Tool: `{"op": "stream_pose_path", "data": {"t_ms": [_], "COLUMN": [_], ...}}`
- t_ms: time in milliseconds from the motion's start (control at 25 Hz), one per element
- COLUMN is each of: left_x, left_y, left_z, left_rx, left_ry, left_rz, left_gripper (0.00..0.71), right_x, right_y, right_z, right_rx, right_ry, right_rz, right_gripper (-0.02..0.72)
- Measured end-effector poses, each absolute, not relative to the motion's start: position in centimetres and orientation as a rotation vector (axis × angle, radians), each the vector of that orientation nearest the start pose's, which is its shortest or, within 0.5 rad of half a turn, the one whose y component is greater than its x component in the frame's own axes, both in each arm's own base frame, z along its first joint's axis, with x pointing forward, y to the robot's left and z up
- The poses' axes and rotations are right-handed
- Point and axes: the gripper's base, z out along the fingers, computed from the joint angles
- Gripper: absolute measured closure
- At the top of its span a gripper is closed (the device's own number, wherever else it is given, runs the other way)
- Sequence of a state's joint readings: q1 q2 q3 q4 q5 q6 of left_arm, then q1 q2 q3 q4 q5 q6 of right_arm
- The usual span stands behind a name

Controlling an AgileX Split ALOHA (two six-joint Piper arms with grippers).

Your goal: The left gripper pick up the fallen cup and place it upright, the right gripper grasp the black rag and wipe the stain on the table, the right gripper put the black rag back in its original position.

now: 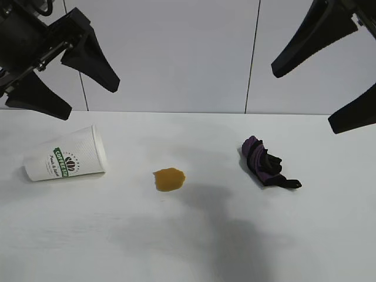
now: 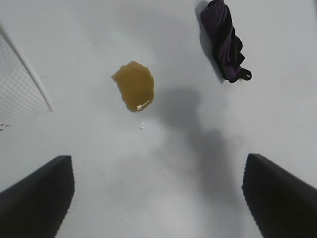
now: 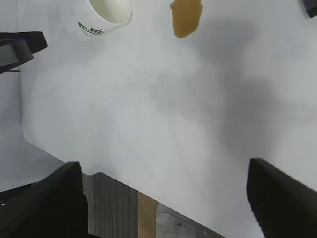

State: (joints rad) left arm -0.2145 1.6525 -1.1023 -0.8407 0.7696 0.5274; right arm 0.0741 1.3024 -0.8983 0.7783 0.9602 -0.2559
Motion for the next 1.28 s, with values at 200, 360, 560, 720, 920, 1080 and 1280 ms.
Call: {"op": "stream_pose_path", "data": {"t_ms": [200,360,560,720,920,1080,1280], "left_x": [31.75,31.75,31.75,31.75,31.75,31.76,31.71], "left_y": [-11.75,-11.75,-11.75,-11.75,-11.75,-11.75,-11.91], "left_z": [24.20,24.20,24.20,24.20,24.20,24.20,24.64], "left_rx": [0.283,0.283,0.283,0.283,0.283,0.283,0.415], "left_ry": [2.585,2.585,2.585,2.585,2.585,2.584,2.558], "left_rz": [-0.841,-0.841,-0.841,-0.841,-0.841,-0.840,-0.835], "left_gripper": [0.047,0.047,0.047,0.047,0.047,0.047,0.047], "right_x": [23.61,23.67,23.71,23.71,23.73,23.73,23.73], "right_y": [7.00,6.97,6.96,6.96,6.95,6.95,6.95], "right_z": [28.16,28.17,28.17,28.17,28.18,28.18,28.17], "right_rx": [0.050,0.053,0.056,0.056,0.057,0.057,0.056], "right_ry": [2.649,2.644,2.640,2.640,2.638,2.638,2.638], "right_rz": [0.926,0.922,0.919,0.919,0.918,0.918,0.916], "right_gripper": [0.081,0.081,0.081,0.081,0.081,0.081,0.081]}}
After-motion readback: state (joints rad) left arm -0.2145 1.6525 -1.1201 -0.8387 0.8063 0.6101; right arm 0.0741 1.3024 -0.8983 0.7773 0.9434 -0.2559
